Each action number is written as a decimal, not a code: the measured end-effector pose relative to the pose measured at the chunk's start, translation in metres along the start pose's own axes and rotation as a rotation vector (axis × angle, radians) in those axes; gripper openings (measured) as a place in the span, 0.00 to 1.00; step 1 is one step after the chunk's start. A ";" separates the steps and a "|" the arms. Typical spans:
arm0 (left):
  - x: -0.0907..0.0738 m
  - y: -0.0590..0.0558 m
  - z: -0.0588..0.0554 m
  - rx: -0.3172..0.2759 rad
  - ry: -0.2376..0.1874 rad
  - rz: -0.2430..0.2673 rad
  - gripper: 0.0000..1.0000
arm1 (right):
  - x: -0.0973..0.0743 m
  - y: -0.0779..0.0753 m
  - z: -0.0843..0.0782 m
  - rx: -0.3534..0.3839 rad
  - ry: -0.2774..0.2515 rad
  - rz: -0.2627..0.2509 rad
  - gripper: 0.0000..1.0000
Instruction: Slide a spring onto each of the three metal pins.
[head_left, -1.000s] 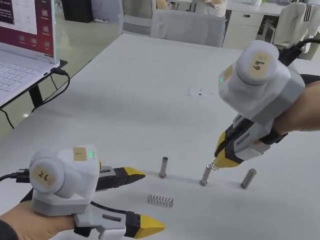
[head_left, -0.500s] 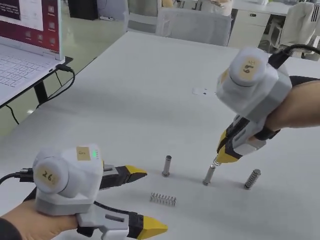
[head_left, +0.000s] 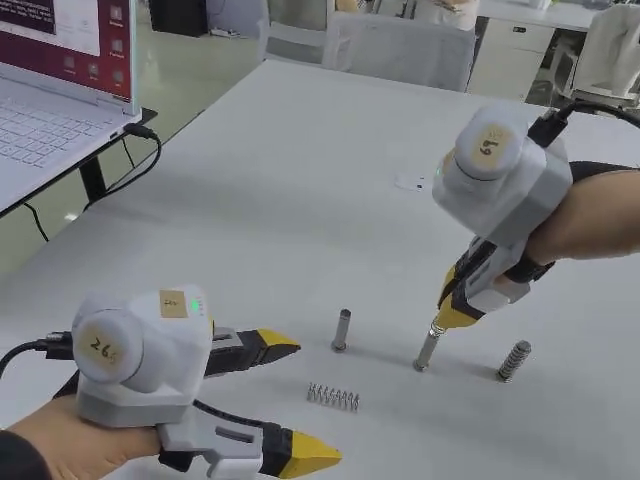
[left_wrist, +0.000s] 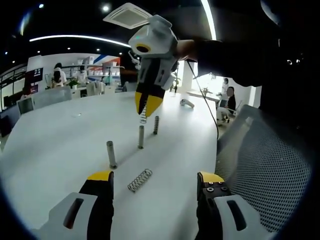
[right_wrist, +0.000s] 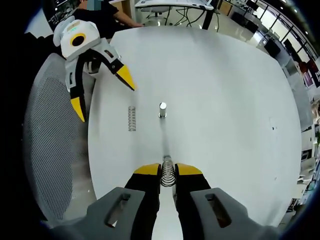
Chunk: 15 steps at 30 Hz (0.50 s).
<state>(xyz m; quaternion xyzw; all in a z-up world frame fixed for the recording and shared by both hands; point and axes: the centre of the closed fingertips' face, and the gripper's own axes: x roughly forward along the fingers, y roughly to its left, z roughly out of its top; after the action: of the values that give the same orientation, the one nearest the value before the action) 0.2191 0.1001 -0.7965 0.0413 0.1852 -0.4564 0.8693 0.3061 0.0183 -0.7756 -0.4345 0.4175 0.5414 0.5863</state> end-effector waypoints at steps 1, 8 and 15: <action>0.000 0.000 0.000 0.000 0.000 0.001 0.63 | 0.001 0.000 0.000 0.000 0.001 0.001 0.09; -0.001 0.001 0.000 -0.003 -0.001 0.004 0.63 | 0.005 -0.001 -0.001 -0.001 0.011 0.006 0.09; -0.001 0.001 -0.001 -0.006 0.000 0.003 0.62 | 0.009 -0.005 -0.004 -0.001 0.021 0.010 0.09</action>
<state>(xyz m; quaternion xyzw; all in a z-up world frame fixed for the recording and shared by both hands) 0.2190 0.1019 -0.7971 0.0388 0.1867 -0.4546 0.8700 0.3115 0.0172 -0.7854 -0.4383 0.4256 0.5400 0.5790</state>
